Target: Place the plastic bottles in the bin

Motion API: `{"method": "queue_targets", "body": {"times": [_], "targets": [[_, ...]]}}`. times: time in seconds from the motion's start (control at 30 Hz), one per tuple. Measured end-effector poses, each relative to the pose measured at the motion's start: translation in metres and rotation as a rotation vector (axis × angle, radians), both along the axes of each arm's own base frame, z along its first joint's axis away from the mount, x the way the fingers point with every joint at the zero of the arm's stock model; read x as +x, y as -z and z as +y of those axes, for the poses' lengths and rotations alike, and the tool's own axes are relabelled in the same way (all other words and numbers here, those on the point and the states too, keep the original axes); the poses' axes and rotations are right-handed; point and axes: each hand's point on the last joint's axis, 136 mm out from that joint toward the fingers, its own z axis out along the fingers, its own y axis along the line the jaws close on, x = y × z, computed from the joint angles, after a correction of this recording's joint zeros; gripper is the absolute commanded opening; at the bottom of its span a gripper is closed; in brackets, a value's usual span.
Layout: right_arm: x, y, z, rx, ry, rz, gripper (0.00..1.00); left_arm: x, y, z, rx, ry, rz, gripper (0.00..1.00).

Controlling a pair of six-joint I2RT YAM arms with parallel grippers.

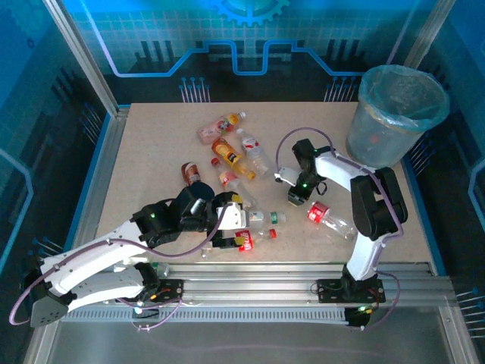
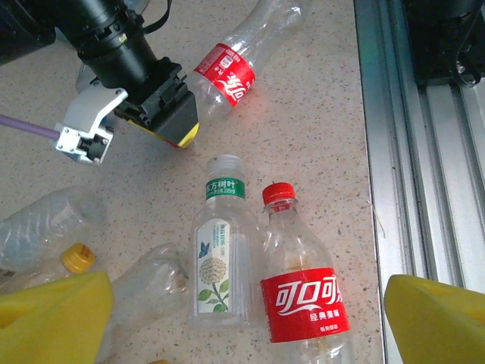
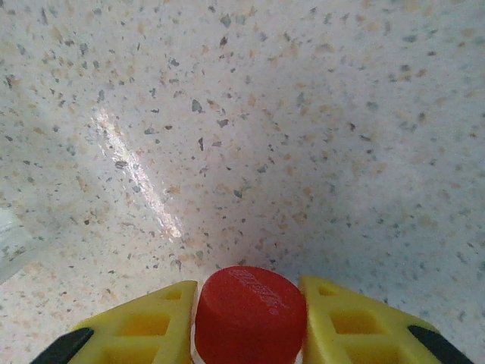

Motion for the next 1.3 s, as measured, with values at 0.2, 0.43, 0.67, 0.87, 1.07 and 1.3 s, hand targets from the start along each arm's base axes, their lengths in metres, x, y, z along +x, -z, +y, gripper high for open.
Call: {"method": "queue_targets", "body": {"times": [0.2,0.43,0.67,0.87,1.07,1.3], "targets": [[0.024,-0.072,0.001,0.071,0.069,-0.177,0.28,0.015,-0.023,-0.003,-0.049,-0.061,-0.058,0.94],[0.071,-0.225,0.007,0.204,0.163,-0.578,0.27,0.056,-0.090,-0.030,-0.222,-0.171,-0.141,0.93],[0.129,-0.356,-0.011,0.267,0.324,-0.953,0.14,0.091,-0.143,-0.069,-0.354,-0.215,-0.159,0.93],[0.191,-0.422,-0.050,0.269,0.489,-1.175,0.07,0.111,-0.177,-0.094,-0.447,-0.253,-0.106,0.93],[0.242,-0.457,-0.111,0.215,0.670,-1.334,0.00,0.111,-0.181,-0.099,-0.487,-0.264,-0.044,0.93],[0.264,-0.493,-0.140,0.157,0.739,-1.532,0.00,0.111,-0.181,-0.099,-0.497,-0.272,-0.027,0.93]]}}
